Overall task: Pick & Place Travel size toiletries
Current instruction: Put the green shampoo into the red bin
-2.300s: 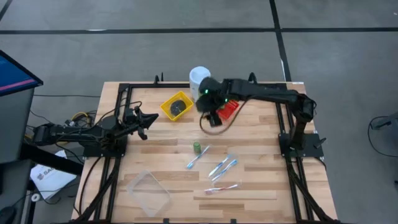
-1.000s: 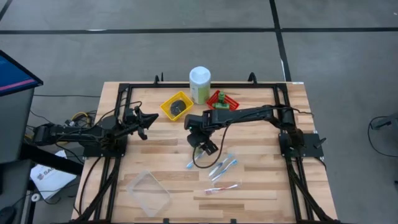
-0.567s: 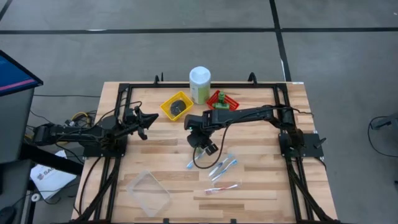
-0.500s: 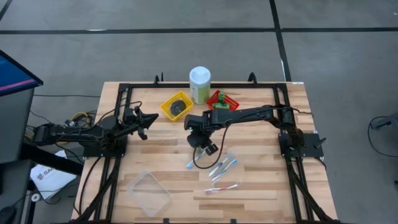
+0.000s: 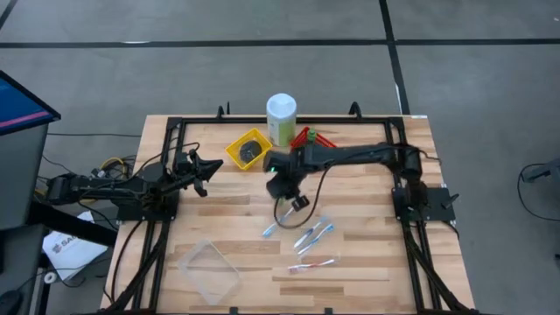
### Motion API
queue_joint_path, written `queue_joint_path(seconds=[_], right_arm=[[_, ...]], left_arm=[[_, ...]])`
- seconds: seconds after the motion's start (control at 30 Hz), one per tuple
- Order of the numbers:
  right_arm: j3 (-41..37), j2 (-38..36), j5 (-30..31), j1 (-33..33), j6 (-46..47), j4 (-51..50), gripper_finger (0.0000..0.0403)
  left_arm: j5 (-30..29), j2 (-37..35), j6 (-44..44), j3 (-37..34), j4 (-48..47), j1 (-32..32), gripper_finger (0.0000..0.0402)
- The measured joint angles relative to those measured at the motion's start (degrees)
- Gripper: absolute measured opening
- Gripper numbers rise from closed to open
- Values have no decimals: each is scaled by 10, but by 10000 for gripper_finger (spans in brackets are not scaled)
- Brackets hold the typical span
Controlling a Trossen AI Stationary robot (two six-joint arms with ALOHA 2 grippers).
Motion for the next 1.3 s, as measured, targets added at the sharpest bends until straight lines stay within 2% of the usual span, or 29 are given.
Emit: queue_joint_path(seconds=[0.33,0.6,0.83,0.97,1.13,1.3], right_arm=[[1,-142,3,-151,29,-76,80],[1,-193,15,-280,188,-139,81],[-12,-197,67,-281,283,-169,81],[-89,-228,78,-269,326,-122,82],[-215,-289,104,-255,382,13,82],[-266,-291,125,-247,420,33,82]], left_arm=[[0,0,0,0,0,0,7],[0,0,0,0,0,0,7],[0,0,0,0,0,0,7],[0,0,0,0,0,0,7],[0,0,0,0,0,0,7],[0,0,0,0,0,0,7]])
